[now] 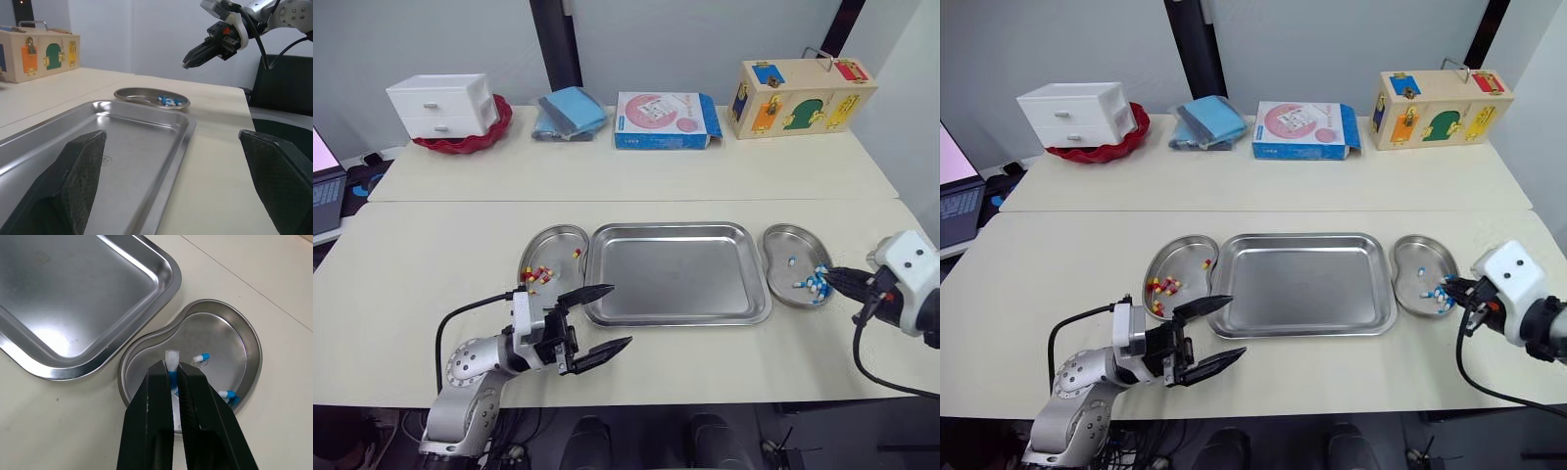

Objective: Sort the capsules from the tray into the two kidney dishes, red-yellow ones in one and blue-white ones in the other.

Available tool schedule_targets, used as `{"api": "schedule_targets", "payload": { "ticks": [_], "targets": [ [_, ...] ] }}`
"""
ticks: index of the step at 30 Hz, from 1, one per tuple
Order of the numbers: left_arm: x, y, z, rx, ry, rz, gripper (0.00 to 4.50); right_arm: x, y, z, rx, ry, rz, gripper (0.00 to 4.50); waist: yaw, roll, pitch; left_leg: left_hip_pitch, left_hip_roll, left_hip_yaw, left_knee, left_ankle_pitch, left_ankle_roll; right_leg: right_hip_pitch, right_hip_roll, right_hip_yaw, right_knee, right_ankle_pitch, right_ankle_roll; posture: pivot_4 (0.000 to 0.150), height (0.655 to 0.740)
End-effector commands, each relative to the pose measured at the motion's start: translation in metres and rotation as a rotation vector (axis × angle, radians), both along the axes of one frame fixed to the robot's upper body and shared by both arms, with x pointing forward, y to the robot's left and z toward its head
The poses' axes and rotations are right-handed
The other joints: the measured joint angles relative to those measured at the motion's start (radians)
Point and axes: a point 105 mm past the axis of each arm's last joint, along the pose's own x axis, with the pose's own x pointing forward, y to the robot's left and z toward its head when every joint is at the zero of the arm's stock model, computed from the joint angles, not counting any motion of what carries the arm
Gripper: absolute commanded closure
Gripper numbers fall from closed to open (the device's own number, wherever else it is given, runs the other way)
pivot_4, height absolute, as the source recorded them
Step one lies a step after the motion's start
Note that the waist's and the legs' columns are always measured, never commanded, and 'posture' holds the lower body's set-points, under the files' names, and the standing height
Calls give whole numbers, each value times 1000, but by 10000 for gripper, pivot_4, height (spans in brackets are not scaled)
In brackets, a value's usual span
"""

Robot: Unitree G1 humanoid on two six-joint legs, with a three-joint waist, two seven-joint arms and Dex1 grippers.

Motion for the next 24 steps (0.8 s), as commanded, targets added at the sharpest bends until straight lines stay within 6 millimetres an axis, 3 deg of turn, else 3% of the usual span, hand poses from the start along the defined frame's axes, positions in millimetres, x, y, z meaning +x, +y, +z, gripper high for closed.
{"api": "schedule_targets", "payload": {
  "ticks": [1, 8, 9, 15, 22, 24],
  "targets": [
    [-3, -5, 7, -2, -43, -13, 0, 9, -8, 6, -46, -51, -49, 44868, 0, 0, 0, 0, 0, 0, 0, 0, 0, 0, 0, 0, 0, 0, 0, 1500, 7078],
    [-3, -5, 8, -1, -51, -3, 0, 17, -14, 4, -41, -50, -87, 44868, 0, 0, 0, 0, 0, 0, 0, 0, 0, 0, 0, 0, 0, 0, 0, 1500, 7078],
    [-3, -5, 8, -1, -52, -2, 0, 17, -15, 5, -42, -53, -88, 38181, 0, 0, 0, 0, 0, 0, 0, 0, 0, 0, 0, 0, 0, 0, 0, 1500, 7078],
    [-4, -5, 8, -3, -55, 1, 0, 18, -15, 11, -42, -83, -93, 23397, 0, 0, 0, 0, 0, 0, 0, 0, 0, 0, 0, 0, 0, 0, 0, 1500, 7078],
    [-5, -4, 8, -3, -51, 6, 0, 17, -15, 13, -37, -102, -87, 2303, 0, 0, 0, 0, 0, 0, 0, 0, 0, 0, 0, 0, 0, 0, 0, 1500, 7078],
    [-4, -3, 8, 1, -48, 18, 0, 16, -15, 13, -40, -110, -82, 414, 0, 0, 0, 0, 0, 0, 0, 0, 0, 0, 0, 0, 0, 0, 0, 1500, 7078]
  ]
}}
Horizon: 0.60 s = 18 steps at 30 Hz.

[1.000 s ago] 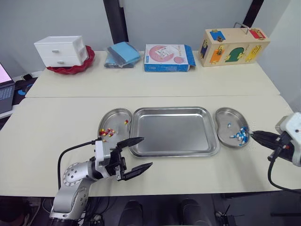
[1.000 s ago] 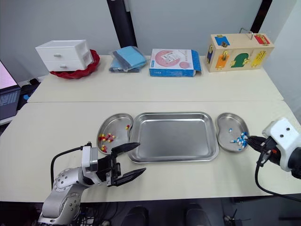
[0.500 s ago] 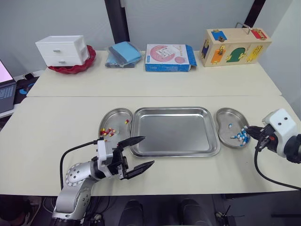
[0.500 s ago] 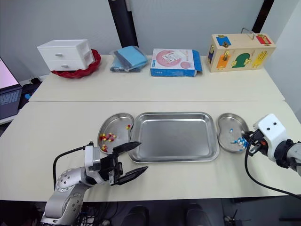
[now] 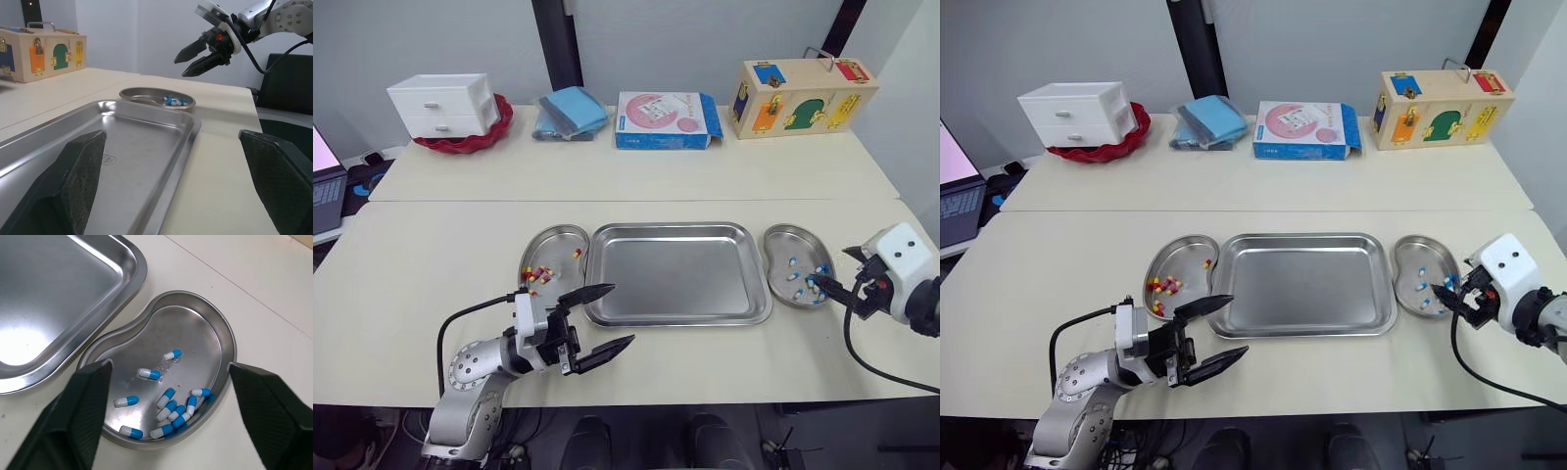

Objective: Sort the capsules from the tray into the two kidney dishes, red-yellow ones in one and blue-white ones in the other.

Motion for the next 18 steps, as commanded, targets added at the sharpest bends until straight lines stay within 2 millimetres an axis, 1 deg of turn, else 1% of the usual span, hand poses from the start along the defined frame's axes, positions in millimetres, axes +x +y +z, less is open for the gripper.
{"api": "schedule_targets", "payload": {
  "ticks": [1, 4, 7, 9, 12, 13, 14, 15, 16, 18],
  "targets": [
    [-1, 0, 9, -4, -33, 11, 0, -1, -1, 16, -26, -78, 11, 414, 0, 0, 0, 0, 0, 0, 0, 0, 0, 0, 0, 0, 0, 0, 0, 1500, 7078],
    [4, 9, 10, 34, -7, 88, 0, -3, 2, 17, -22, -104, 42, 414, 0, 0, 0, 0, 0, 0, 0, 0, 0, 0, 0, 0, 0, 0, 0, 1500, 7078],
    [9, 23, 17, 77, 31, 204, 0, -11, 8, 19, -3, -115, 90, 414, 0, 0, 0, 0, 0, 0, 0, 0, 0, 0, 0, 0, 0, 0, 0, 1500, 7078],
    [10, 37, 19, 141, 62, 291, 0, -18, 7, 21, -2, -116, 112, 414, 0, 0, 0, 0, 0, 0, 0, 0, 0, 0, 0, 0, 0, 0, 0, 1500, 7078],
    [11, 63, 17, 229, 127, 396, 0, -27, 6, 18, -40, -114, 155, 414, 0, 0, 0, 0, 0, 0, 0, 0, 0, 0, 0, 0, 0, 0, 0, 1500, 7078],
    [9, 78, 16, 247, 162, 421, 0, -30, 3, 17, -73, -130, 173, 414, 0, 0, 0, 0, 0, 0, 0, 0, 0, 0, 0, 0, 0, 0, 0, 1500, 7078],
    [7, 93, 16, 266, 195, 444, 0, -34, 1, 13, -85, -107, 192, 414, 0, 0, 0, 1, 0, 0, 0, 0, 0, 0, 0, 0, 0, 0, 0, 1500, 7078],
    [4, 107, 16, 280, 240, 456, 0, -39, 1, 9, -64, -65, 232, 414, 0, 0, 0, 1, 0, 0, 0, 0, 0, 0, 0, 0, 0, 0, 0, 1500, 7078],
    [2, 115, 16, 287, 269, 462, 0, -43, -3, 8, -37, -35, 251, 414, 0, 0, 0, 1, 0, 0, 0, 0, 0, 0, 0, 0, 0, 0, 0, 1500, 7078],
    [2, 140, 20, 330, 284, 518, 0, -47, -7, 8, -2, 2, 278, 414, -1, -1, 1, 1, 0, 0, 0, 0, 0, 0, 0, 0, 0, 0, 0, 1500, 7078]
  ]
}}
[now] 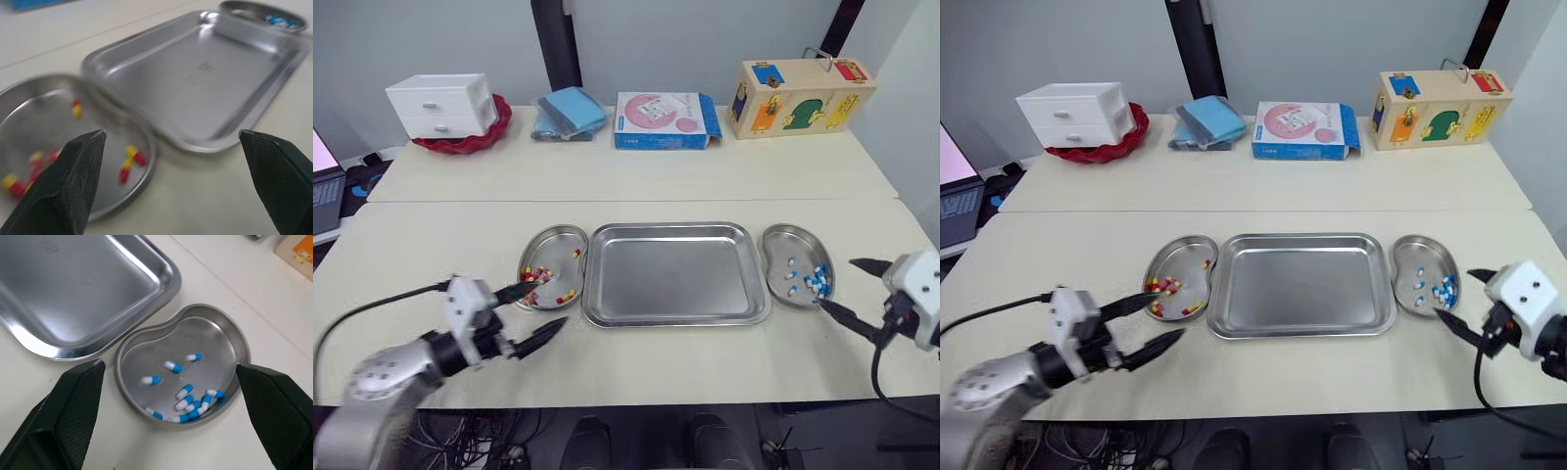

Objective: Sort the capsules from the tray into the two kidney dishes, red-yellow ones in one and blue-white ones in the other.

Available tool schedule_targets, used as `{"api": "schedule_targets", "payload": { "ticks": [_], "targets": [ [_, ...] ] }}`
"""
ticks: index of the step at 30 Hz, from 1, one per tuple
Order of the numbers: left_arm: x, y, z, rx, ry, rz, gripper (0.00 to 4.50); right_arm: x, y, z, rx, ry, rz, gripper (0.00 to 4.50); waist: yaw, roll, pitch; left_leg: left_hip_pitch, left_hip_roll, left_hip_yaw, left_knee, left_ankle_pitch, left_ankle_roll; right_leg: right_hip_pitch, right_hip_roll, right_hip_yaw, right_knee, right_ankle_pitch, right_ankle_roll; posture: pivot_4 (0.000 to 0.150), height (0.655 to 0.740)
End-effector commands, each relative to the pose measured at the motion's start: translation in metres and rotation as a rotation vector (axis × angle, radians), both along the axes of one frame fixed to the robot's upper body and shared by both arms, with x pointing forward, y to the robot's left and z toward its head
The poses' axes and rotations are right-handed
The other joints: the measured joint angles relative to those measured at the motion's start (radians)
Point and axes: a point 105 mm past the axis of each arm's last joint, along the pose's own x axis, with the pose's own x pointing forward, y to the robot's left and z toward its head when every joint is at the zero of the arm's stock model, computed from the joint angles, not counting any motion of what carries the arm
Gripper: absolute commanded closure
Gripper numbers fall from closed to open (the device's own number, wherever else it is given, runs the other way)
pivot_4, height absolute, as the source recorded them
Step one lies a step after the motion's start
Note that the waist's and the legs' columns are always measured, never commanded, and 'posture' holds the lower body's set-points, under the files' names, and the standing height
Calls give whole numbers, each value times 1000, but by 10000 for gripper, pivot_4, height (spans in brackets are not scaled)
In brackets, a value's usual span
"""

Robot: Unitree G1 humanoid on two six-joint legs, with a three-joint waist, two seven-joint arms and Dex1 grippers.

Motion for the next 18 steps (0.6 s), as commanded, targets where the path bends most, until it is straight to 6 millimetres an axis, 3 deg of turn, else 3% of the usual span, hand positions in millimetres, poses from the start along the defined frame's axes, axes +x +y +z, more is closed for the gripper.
{"api": "schedule_targets", "payload": {
  "ticks": [1, 4, 10, 18],
  "targets": [
    [-1, 34, 15, 35, -6, 73, 0, -6, -6, 16, 7, 4, 72, 414, 0, 0, 0, 0, 0, 0, 0, 0, 0, 0, 0, 0, 0, 0, 0, 1500, 7078],
    [1, 68, 21, 169, -32, 182, 0, -13, -14, 15, -21, 92, 136, 414, 0, -1, 0, 0, 0, 0, 0, 0, 0, 0, 0, 0, 0, 0, 0, 1500, 7078],
    [7, 76, 26, 241, 26, 242, 0, -10, -16, 23, -49, 121, 203, 414, -1, -2, 1, 0, 0, 0, 0, 0, 0, 0, 0, 0, -1, 0, 0, 1500, 7078],
    [10, 64, 32, 208, 95, 193, 0, -7, -15, 23, -55, 111, 215, 414, 0, -5, 3, 0, 0, 0, 0, 0, 0, -1, 0, 0, -1, 0, 0, 1500, 7078]
  ]
}}
